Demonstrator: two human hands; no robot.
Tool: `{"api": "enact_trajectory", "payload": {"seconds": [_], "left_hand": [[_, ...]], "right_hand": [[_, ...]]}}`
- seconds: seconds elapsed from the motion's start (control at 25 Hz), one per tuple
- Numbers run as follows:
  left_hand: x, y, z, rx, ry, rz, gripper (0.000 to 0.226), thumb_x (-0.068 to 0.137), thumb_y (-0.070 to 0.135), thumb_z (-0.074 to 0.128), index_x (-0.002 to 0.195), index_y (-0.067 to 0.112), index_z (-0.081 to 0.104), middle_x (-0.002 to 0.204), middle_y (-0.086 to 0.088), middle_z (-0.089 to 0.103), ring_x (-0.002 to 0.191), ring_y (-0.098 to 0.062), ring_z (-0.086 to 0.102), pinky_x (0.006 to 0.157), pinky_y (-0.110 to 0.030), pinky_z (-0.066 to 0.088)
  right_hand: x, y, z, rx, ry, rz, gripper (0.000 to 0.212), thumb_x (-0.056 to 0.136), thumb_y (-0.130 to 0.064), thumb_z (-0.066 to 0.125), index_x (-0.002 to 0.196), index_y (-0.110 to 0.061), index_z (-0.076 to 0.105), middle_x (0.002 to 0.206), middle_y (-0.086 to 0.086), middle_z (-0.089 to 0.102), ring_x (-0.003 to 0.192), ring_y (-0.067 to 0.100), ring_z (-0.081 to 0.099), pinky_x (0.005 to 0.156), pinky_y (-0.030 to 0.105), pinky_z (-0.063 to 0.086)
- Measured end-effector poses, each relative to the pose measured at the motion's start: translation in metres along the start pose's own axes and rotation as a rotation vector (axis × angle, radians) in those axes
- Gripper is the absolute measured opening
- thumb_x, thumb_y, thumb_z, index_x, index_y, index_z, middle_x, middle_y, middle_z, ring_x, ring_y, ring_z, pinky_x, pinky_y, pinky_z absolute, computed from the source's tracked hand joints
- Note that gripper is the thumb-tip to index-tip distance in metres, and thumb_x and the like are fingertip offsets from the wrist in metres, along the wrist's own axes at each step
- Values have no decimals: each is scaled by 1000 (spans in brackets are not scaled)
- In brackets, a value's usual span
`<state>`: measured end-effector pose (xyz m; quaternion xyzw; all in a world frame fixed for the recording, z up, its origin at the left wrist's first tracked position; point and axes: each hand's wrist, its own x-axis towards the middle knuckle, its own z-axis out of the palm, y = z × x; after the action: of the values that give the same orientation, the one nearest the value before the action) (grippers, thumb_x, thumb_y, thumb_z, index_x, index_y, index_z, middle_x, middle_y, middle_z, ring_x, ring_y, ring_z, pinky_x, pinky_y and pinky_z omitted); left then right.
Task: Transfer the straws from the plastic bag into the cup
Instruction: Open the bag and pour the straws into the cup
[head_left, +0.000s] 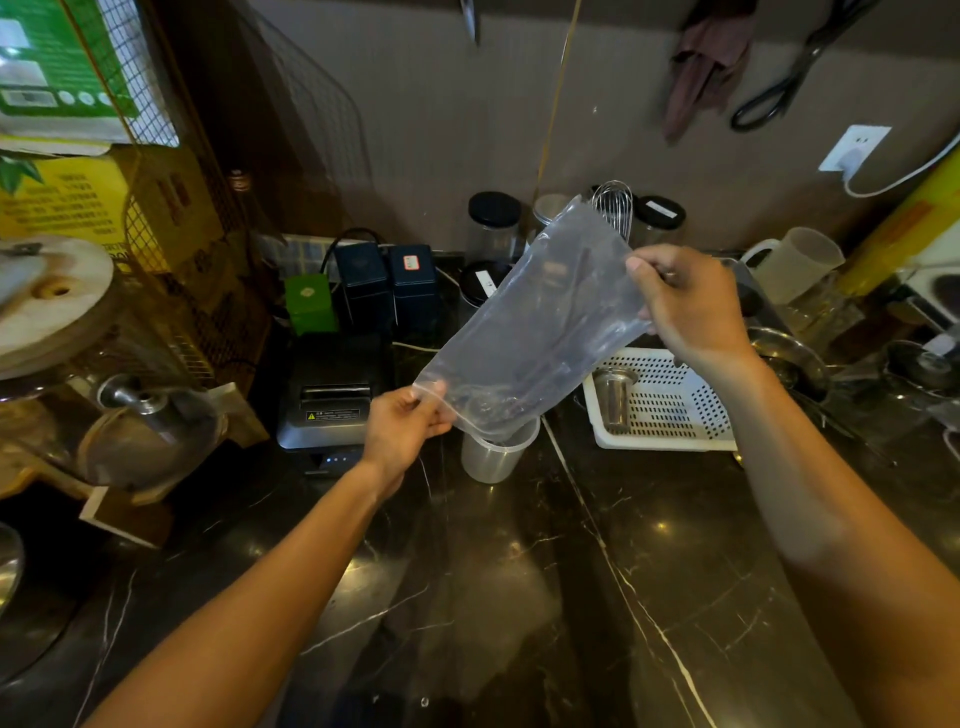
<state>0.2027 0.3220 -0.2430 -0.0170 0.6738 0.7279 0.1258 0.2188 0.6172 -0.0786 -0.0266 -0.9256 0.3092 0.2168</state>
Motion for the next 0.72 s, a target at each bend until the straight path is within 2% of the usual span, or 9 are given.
{"api": "enact_trajectory", "payload": {"seconds": [0.08,0.2,0.36,0.48,0.6,0.64,0.72], "left_hand": [[-2,1,2,-4,13,15,22,103,25,61,104,9,76,108,-13,79,101,-24,78,87,-35,64],[-6,1,7,3,32,47,18,104,23,61,103,12,75,105,-14,79,98,-25,78,86,-34,65],[-8,2,8,6,64,65,15,104,21,61,100,15,75,102,-11,80,96,-24,79,85,-34,65],[-9,2,7,16,64,59,17,104,19,61,98,12,75,102,-14,79,99,-26,78,88,-36,64],[-11,4,8,9,59,63,17,104,17,61,98,9,75,102,-15,80,98,-24,79,88,-36,64],[-11,3,8,12,55,59,17,103,15,61,101,6,75,103,-15,80,98,-24,79,88,-36,64],[-13,3,9,11,42,50,18,104,13,60,106,1,74,104,-15,79,99,-24,78,90,-35,64]], "right_hand": [[2,-5,-3,-19,4,-34,39,108,-31,50,96,-2,72,83,19,71,71,34,67,71,61,57],[5,-10,-5,-20,18,-74,34,108,-28,52,96,-4,73,86,18,72,77,32,67,74,57,56],[5,-18,-4,-15,65,-117,27,107,-26,55,104,-12,77,89,10,73,79,18,63,75,41,53],[7,-23,-5,-33,97,-125,25,106,-28,57,109,-15,79,91,-1,69,81,12,61,76,37,53],[4,-36,-6,-27,179,-196,24,104,-26,59,109,-15,80,84,-13,63,84,5,58,77,18,47],[5,-40,-7,-28,188,-222,24,104,-25,60,109,-14,80,83,-14,62,84,4,57,76,16,45],[4,-46,-8,-48,164,-239,23,104,-24,60,109,-14,80,86,-7,65,84,9,58,75,27,50]]}}
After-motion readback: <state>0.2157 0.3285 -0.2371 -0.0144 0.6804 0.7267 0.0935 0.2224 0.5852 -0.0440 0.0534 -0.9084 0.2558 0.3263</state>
